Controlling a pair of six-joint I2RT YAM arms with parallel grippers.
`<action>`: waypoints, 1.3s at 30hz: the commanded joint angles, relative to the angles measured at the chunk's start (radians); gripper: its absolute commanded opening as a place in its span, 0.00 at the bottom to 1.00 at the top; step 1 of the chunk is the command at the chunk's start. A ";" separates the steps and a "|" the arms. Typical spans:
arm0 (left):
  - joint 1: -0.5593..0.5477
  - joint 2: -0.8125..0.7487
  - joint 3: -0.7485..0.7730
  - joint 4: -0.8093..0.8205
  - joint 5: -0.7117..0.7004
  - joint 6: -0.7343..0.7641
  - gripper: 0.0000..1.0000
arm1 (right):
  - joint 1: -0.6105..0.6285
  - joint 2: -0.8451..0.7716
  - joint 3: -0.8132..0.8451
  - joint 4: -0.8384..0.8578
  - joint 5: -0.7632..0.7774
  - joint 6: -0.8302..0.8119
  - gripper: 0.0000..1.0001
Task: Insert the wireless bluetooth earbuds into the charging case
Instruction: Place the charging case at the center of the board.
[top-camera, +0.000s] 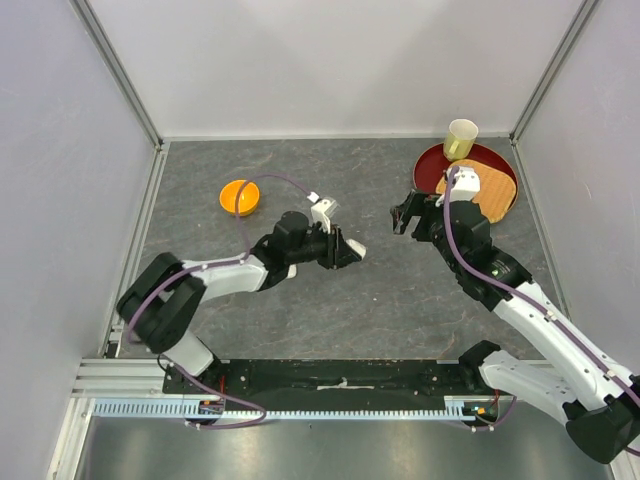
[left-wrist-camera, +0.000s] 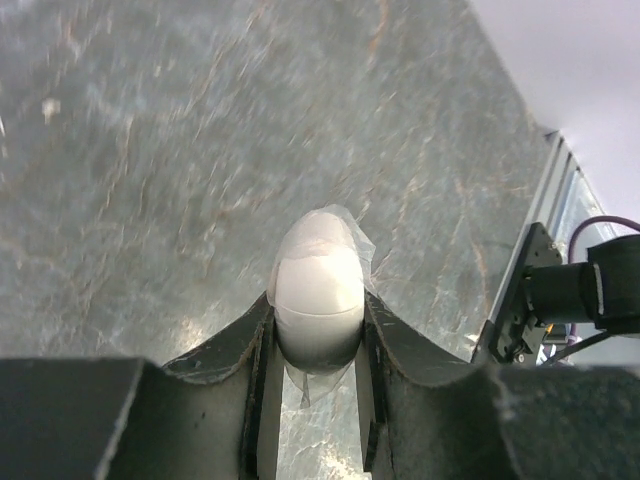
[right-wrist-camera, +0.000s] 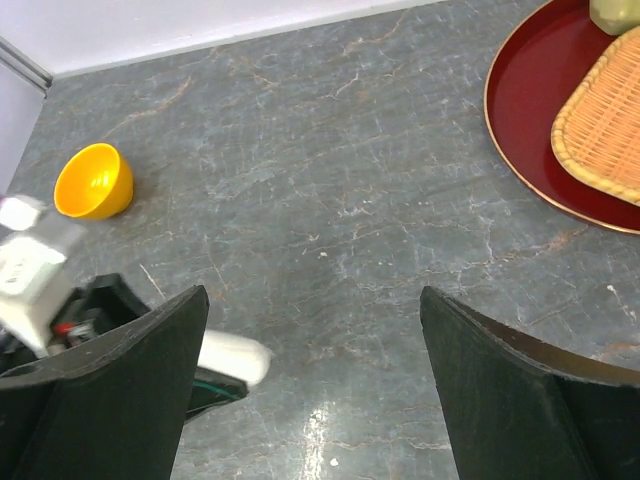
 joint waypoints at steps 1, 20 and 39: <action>0.004 0.136 0.057 0.014 0.007 -0.160 0.02 | -0.016 -0.015 -0.004 -0.013 0.010 0.016 0.93; 0.006 0.321 0.108 -0.081 -0.073 -0.177 0.24 | -0.048 -0.028 -0.007 -0.030 -0.002 -0.019 0.94; 0.014 0.224 0.099 -0.243 -0.182 -0.050 0.80 | -0.059 -0.044 -0.011 -0.048 -0.008 -0.010 0.95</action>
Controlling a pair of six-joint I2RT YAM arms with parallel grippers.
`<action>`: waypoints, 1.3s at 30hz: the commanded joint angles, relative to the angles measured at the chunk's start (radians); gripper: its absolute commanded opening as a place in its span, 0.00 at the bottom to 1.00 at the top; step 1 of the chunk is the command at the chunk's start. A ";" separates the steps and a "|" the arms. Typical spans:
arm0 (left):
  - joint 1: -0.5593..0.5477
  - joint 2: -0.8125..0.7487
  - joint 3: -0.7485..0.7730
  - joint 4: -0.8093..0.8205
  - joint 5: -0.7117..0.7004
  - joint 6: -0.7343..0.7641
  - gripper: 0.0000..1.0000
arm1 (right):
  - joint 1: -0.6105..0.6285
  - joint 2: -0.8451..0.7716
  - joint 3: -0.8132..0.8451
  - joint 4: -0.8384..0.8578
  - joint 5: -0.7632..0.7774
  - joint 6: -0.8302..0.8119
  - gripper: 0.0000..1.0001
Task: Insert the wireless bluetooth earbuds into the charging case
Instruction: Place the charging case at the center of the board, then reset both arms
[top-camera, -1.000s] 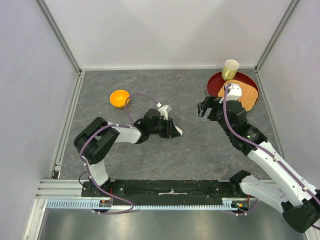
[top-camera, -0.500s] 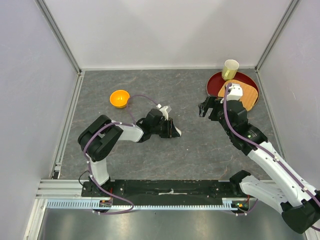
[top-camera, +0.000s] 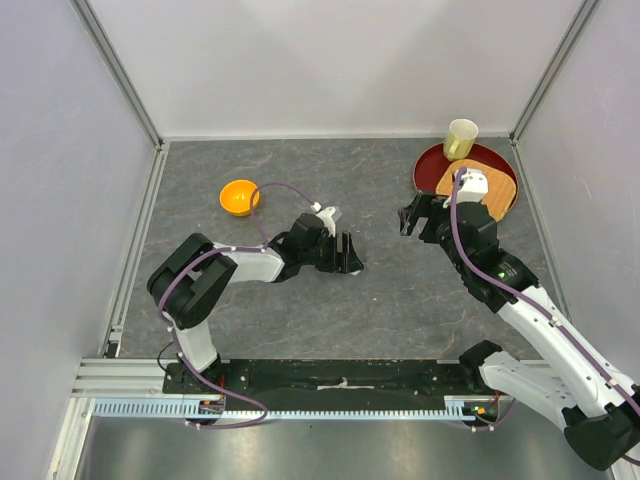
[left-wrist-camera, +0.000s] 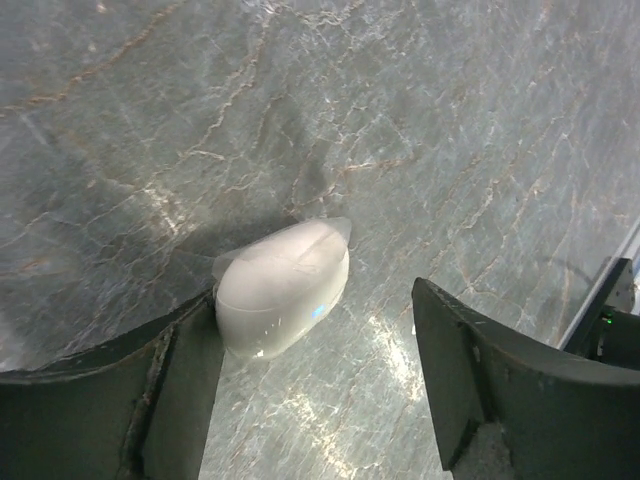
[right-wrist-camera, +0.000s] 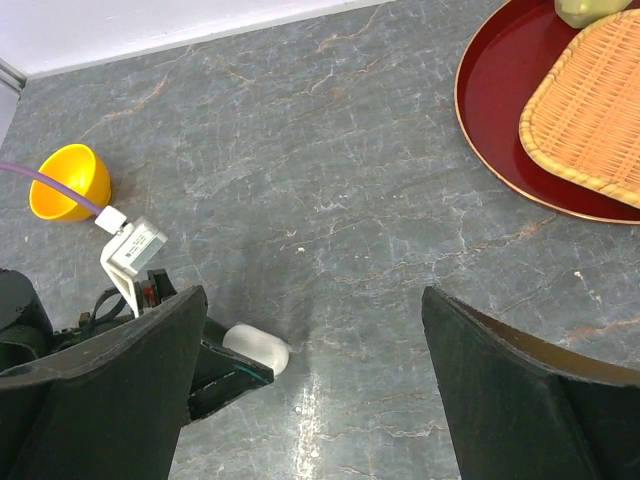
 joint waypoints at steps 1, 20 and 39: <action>0.007 -0.052 -0.005 -0.097 -0.086 0.073 0.81 | -0.005 -0.015 -0.002 0.000 0.002 -0.001 0.95; 0.007 -0.553 -0.114 -0.211 -0.421 0.233 0.90 | -0.022 0.016 -0.026 0.002 0.047 -0.015 0.96; 0.352 -0.836 -0.258 -0.257 -0.291 0.215 0.91 | -0.579 0.098 -0.308 0.195 -0.237 -0.002 0.98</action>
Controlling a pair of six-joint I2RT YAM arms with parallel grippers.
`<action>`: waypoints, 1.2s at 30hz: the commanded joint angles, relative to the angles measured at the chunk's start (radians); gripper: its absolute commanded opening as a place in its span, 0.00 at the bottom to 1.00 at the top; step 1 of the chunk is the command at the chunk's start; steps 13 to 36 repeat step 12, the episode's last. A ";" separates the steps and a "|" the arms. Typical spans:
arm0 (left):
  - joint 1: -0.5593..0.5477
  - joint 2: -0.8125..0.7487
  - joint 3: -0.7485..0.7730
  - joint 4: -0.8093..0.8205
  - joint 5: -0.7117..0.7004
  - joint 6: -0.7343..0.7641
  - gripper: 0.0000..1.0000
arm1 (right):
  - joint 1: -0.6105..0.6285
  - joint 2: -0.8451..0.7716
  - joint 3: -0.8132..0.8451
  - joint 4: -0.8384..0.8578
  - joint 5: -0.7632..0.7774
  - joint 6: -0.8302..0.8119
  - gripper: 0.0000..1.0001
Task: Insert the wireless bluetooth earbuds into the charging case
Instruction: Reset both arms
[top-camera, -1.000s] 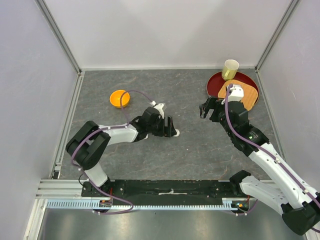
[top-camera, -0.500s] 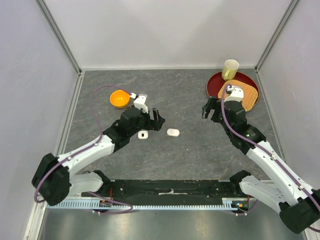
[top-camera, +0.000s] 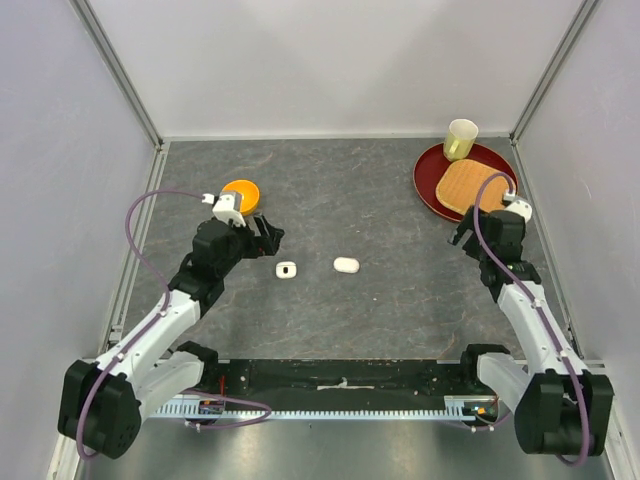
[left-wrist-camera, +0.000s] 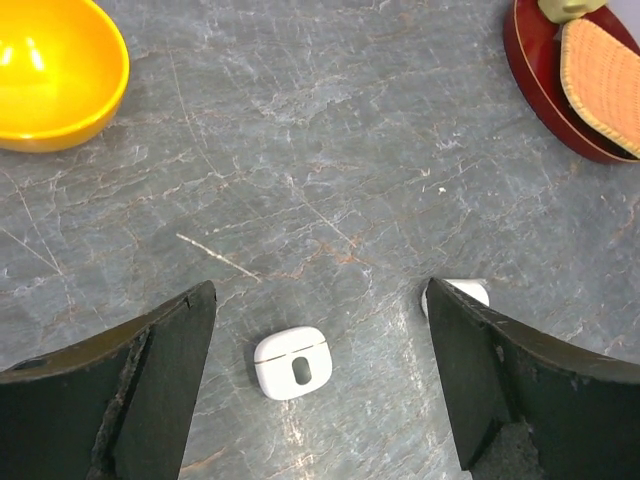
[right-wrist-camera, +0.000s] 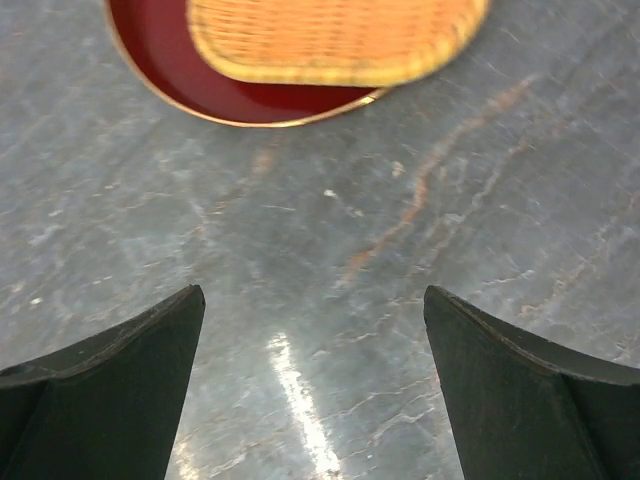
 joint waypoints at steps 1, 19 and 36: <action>-0.015 0.031 0.075 -0.038 -0.079 0.001 0.91 | -0.063 0.021 -0.071 0.127 -0.060 0.017 0.98; -0.046 0.002 0.024 0.028 -0.216 -0.007 0.92 | -0.063 -0.189 -0.345 0.398 0.322 -0.009 0.98; -0.046 0.002 0.024 0.028 -0.216 -0.007 0.92 | -0.063 -0.189 -0.345 0.398 0.322 -0.009 0.98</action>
